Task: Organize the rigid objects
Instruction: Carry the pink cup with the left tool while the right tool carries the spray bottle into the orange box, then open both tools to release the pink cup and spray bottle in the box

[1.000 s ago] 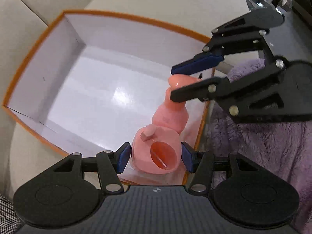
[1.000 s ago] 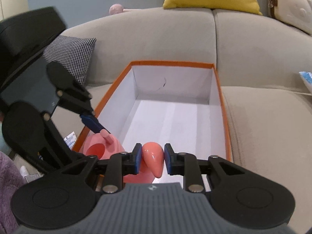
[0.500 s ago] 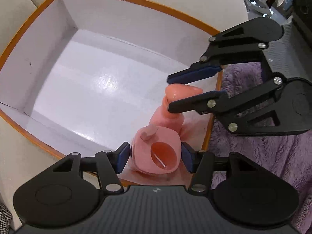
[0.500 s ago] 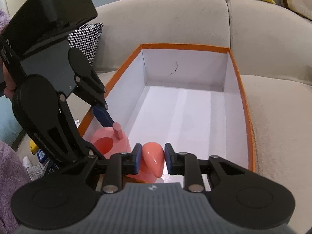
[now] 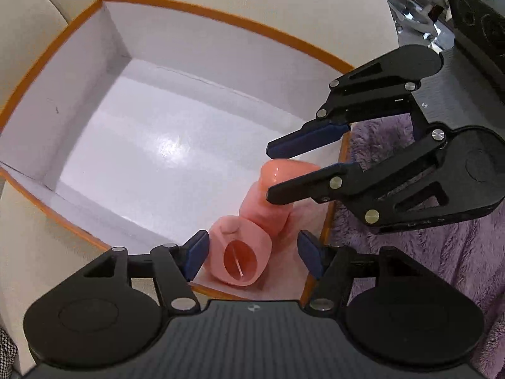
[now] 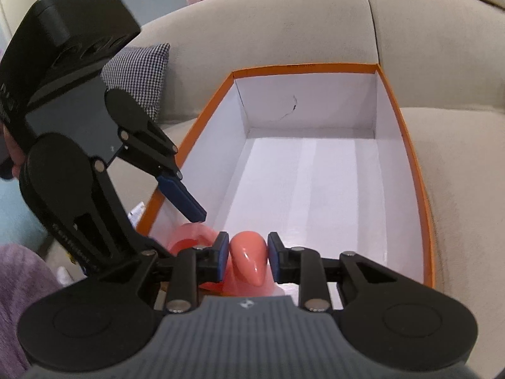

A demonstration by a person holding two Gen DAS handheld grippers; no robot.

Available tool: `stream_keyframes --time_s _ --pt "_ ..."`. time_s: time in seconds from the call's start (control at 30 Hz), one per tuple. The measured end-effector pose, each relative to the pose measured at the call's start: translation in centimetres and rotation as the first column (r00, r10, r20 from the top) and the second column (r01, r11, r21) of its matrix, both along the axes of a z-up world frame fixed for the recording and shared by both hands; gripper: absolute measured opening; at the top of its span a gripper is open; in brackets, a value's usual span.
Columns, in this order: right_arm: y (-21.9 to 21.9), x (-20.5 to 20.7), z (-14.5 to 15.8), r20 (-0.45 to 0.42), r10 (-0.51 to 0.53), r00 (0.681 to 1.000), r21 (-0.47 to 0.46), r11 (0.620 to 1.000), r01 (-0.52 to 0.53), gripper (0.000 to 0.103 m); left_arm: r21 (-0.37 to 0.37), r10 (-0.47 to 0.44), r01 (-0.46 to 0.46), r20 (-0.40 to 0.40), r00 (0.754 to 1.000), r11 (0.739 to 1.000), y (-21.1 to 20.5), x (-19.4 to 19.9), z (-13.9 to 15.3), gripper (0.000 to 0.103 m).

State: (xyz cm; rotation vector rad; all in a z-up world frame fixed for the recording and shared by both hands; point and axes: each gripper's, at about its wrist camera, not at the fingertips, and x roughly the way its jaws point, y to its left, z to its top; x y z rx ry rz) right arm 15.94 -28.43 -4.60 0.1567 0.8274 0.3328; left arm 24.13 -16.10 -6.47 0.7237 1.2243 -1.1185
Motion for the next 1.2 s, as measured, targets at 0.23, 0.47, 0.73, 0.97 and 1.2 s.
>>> stream_keyframes --time_s 0.23,0.47,0.73,0.97,1.2 --pt "-0.8 -0.9 1.2 0.011 -0.037 0.999 0.030 0.999 0.037 0.042 -0.199 0.216 -0.204 0.038 0.976 0.959 3.3 -0.6 3.0 0.071" --pt "-1.6 -2.8 1.6 -0.005 -0.100 0.995 0.066 0.993 0.100 0.044 -0.412 0.504 -0.454 0.012 0.864 0.790 9.3 -3.9 5.6 0.071" --pt "0.9 -6.8 2.8 0.063 -0.132 0.989 0.044 0.991 0.129 0.044 -0.471 0.669 -0.606 -0.043 0.742 0.641 14.8 -8.5 5.7 0.071" --pt "5.1 -9.3 2.8 0.052 -0.062 0.997 0.038 0.997 0.060 0.054 -0.344 0.798 -0.757 -0.031 0.601 0.556 19.0 -11.9 3.6 0.068" --pt "10.4 -9.0 0.1 -0.169 0.033 0.985 0.083 0.996 -0.019 0.060 -0.226 0.859 -0.835 0.015 0.512 0.502 22.4 -13.3 1.7 0.063"
